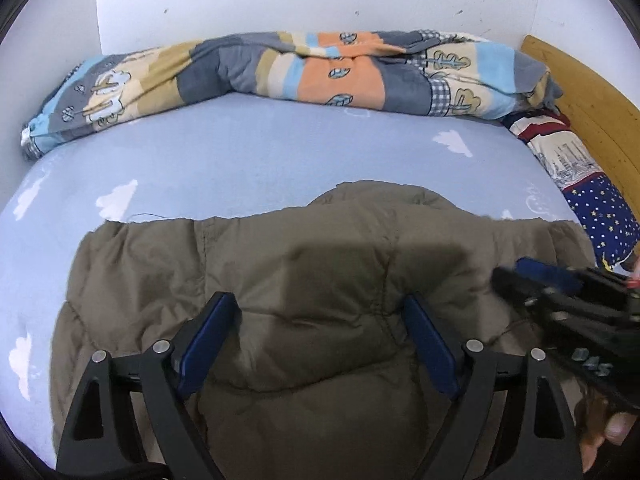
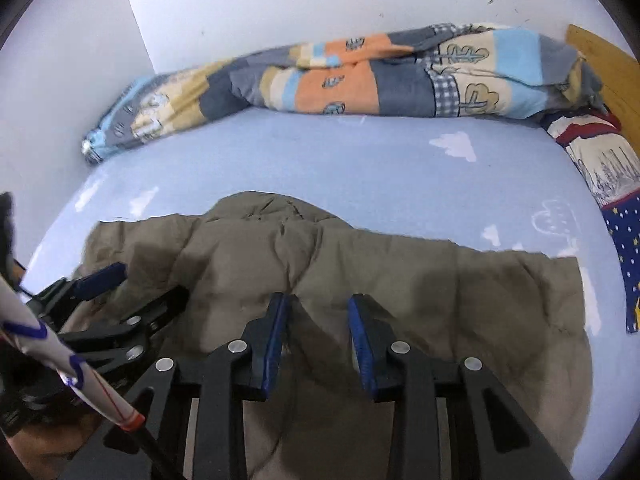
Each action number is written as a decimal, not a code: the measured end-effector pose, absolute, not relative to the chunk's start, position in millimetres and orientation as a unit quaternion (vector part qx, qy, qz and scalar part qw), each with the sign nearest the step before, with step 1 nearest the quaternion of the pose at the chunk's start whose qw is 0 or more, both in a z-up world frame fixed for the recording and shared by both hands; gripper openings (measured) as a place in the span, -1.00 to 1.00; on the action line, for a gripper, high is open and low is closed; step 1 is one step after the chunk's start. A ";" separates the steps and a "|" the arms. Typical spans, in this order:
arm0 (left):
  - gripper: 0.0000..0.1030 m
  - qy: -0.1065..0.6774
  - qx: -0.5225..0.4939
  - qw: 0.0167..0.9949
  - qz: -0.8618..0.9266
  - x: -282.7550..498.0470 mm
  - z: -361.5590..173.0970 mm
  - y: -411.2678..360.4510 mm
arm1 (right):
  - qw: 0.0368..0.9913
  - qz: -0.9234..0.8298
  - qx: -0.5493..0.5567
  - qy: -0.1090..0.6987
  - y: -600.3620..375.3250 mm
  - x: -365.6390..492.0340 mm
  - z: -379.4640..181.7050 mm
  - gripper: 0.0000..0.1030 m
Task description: Fold large clothes
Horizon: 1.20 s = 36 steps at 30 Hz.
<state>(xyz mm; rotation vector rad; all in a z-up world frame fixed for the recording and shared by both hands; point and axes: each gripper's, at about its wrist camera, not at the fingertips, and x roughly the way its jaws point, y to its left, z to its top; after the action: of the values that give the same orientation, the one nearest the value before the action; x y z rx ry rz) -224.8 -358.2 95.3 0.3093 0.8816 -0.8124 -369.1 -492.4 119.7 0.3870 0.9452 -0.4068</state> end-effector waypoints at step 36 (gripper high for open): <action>0.71 0.353 0.110 0.863 -0.344 -334.2 109.9 -125.4 | 0.875 -0.249 0.199 0.364 -392.5 -623.1 136.0 0.05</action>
<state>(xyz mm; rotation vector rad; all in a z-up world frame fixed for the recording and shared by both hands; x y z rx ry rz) -334.2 -125.4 109.9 0.2305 0.7406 -0.7215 -623.1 -392.5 136.0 0.4151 0.7599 -0.5192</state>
